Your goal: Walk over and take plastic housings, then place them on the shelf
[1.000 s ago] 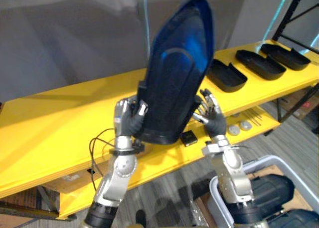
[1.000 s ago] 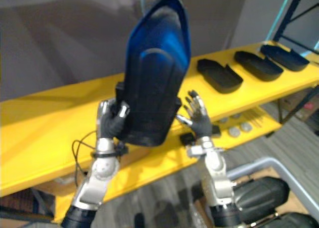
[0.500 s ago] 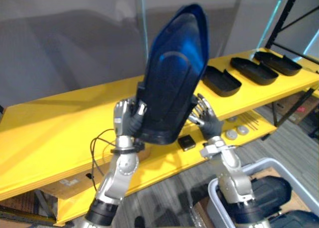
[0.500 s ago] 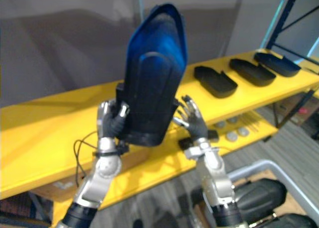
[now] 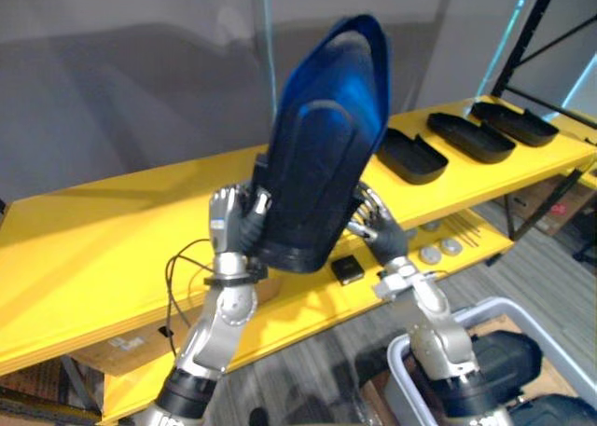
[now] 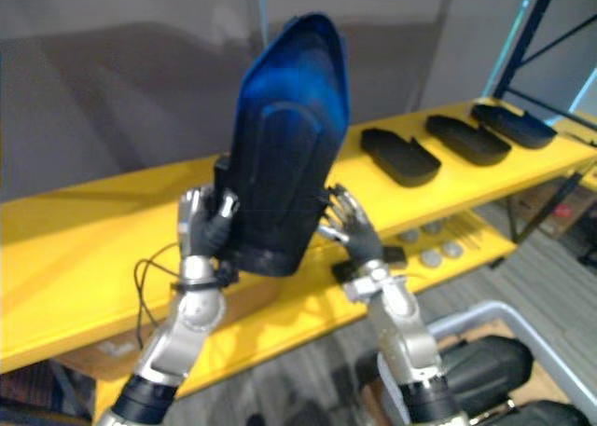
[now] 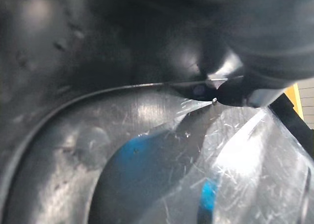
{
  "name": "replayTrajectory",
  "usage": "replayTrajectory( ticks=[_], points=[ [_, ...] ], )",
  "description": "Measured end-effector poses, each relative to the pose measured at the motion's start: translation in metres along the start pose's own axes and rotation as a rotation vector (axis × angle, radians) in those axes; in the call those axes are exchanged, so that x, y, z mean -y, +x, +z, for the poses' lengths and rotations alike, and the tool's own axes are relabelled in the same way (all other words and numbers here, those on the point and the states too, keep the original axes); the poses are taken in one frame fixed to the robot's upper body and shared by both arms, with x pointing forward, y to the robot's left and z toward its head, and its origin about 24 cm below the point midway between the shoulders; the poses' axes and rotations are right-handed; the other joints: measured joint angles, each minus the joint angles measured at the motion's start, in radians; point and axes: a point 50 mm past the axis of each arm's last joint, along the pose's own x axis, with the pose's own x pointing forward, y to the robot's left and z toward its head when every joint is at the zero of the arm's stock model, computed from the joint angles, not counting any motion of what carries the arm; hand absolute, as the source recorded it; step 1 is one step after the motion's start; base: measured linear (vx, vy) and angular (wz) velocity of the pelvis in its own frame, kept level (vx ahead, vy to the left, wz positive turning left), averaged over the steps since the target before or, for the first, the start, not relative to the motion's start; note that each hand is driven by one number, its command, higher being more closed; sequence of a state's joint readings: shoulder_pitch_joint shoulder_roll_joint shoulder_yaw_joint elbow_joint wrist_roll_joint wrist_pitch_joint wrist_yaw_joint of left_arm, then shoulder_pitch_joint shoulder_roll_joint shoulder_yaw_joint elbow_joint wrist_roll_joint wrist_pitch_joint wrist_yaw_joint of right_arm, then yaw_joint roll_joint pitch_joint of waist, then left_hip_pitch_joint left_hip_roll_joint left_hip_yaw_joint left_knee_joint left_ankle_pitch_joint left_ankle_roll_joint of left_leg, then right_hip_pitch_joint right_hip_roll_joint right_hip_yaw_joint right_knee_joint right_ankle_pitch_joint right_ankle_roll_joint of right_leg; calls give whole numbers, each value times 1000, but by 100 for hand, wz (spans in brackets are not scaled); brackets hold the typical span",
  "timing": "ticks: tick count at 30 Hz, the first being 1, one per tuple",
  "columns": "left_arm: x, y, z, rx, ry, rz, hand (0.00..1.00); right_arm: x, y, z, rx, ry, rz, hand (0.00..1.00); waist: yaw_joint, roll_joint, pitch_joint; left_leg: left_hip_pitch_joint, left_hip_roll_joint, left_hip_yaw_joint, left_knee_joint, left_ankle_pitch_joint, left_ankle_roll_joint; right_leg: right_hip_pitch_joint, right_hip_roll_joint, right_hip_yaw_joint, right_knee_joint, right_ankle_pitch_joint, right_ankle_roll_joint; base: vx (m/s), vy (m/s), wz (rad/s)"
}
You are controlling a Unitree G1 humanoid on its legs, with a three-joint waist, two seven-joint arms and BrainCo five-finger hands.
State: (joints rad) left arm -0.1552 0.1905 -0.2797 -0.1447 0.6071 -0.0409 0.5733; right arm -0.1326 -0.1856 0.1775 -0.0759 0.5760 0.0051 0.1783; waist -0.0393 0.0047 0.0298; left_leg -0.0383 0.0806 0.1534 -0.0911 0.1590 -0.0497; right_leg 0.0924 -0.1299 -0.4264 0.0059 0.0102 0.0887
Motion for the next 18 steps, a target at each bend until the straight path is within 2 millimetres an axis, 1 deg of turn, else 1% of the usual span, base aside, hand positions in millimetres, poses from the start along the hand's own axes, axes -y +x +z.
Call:
replayTrajectory(
  ticks=[5, 9, 14, 18],
  points=[
    [-2, 1, -2, -6, 4, 9, 100, -10, 0, 7, 27, -7, 105, 0, 0, -1, 0, 0, 5, 1, 0, 1, -1, 0, 5, 2, -3, 1, -2, 0, 0, 0],
    [-2, 1, -3, -11, 8, 7, 100, -13, 0, 6, 26, -6, 142, 0, 0, -1, -1, 0, 7, 2, 0, 1, -2, 0, 7, 3, -5, 2, -2, 0, 0, 0],
    [-2, 0, -4, -17, 10, 8, 100, -13, -1, 5, 26, 15, 142, 0, 0, -1, -1, 0, 8, 2, 0, 1, -2, 0, 8, 3, -9, 2, -2, 0, 0, 0],
    [-3, -1, -6, -26, 13, 10, 100, -12, -8, 6, 41, 17, 98, 0, -1, -1, -1, -1, 9, 4, 0, 1, -2, 0, 9, 6, -8, 3, -2, 1, 0, -1]
  ],
)
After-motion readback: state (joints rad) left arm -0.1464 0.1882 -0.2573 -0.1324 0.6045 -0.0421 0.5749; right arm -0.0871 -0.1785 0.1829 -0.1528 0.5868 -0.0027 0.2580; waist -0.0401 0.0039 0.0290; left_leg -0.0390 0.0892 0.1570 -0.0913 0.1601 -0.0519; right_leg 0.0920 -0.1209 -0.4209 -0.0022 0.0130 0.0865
